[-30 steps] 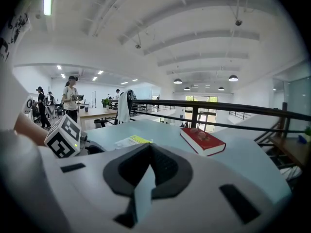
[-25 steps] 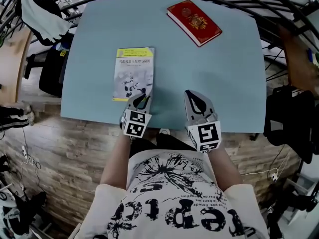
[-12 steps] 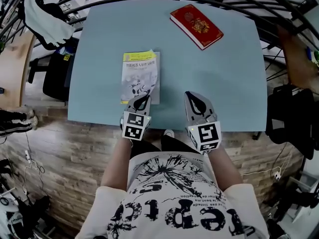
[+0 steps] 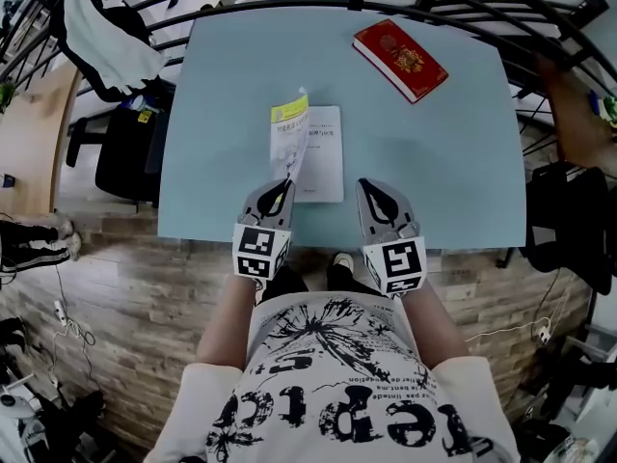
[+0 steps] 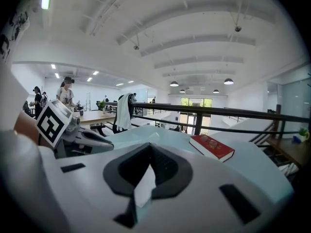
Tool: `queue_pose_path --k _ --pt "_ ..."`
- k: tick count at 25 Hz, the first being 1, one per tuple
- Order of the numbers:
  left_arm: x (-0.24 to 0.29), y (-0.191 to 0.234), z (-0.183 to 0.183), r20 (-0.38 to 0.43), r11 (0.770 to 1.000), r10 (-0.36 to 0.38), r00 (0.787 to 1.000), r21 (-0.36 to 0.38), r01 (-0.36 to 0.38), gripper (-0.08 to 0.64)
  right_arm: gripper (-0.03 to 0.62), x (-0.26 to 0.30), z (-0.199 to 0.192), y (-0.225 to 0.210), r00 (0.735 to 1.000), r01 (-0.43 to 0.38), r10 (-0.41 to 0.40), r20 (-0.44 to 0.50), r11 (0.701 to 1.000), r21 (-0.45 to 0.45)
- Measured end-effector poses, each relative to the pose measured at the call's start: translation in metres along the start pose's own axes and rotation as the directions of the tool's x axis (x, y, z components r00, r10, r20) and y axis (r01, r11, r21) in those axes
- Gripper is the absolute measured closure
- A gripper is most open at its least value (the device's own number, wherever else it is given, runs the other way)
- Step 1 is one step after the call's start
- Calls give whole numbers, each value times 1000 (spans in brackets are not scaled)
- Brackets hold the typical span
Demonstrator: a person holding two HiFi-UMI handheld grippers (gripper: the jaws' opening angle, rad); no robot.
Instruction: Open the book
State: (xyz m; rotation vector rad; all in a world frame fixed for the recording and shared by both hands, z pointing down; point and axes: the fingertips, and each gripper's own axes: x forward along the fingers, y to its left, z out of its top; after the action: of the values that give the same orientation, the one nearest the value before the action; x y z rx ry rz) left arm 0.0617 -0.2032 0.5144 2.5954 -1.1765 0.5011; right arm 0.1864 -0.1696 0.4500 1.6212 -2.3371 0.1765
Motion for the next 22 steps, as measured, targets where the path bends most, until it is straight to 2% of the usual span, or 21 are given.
queue_pose_path --k 4,9,16,22 --pt "-22 35 -1 23 998 48 999 -38 -47 537 581 10 12 28 1000 2 -2 22 1000 5" --pt "-44 73 -14 8 993 95 995 -66 -94 537 581 20 24 63 999 -15 16 48 1000 -10" --pt "-59 127 -64 -111 970 173 979 -155 -189 535 581 31 24 88 999 -5 5 33 1000 -6" --pt "-55 157 -115 -223 952 207 953 -179 -249 535 581 32 15 98 1000 20 -20 4 1000 7"
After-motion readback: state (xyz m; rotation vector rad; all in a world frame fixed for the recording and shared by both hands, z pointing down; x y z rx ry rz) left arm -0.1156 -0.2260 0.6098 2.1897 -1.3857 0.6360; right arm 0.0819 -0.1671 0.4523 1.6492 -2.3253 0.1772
